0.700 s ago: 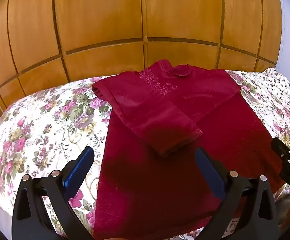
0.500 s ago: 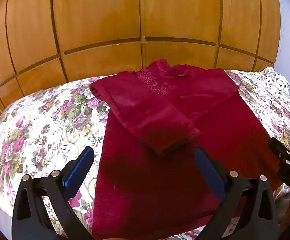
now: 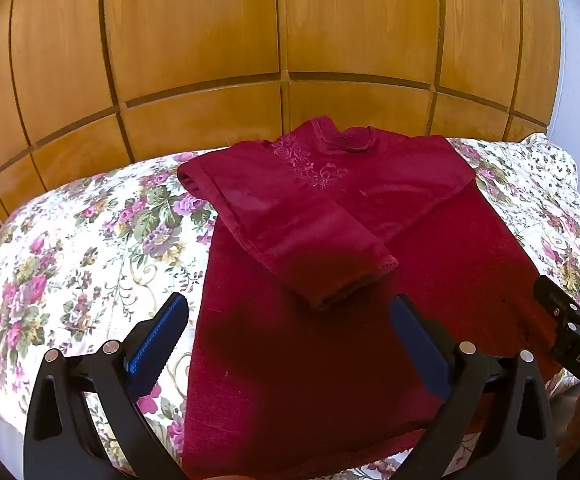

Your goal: Fold small clothes

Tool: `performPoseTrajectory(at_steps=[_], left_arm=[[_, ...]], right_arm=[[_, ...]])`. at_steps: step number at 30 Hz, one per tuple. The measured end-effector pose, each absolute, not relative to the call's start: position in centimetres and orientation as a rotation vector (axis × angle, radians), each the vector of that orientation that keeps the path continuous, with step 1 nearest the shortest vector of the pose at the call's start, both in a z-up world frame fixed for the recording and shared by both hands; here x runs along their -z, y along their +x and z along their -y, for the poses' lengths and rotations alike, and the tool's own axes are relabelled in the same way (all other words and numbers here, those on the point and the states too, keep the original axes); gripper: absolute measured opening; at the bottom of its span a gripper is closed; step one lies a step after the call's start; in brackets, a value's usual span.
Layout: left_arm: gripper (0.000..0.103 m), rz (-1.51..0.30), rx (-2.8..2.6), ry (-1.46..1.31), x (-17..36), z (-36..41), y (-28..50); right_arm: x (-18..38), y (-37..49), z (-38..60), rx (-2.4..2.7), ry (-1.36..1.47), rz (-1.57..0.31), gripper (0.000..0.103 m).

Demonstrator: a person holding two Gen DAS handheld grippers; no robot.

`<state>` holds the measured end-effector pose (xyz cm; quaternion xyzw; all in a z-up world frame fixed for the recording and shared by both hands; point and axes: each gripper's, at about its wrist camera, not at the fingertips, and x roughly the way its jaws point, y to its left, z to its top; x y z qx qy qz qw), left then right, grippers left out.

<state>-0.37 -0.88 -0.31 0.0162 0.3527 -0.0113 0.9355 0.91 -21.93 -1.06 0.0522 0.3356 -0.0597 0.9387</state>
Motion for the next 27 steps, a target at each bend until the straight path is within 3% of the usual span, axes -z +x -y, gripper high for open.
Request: performPoseTrajectory(at_steps=[27], left_arm=[[0.100, -0.731, 0.029, 0.036, 0.41, 0.82, -0.38]], right_arm=[[1.14, 0.93, 21.76, 0.113, 0.104, -0.689, 0.101]])
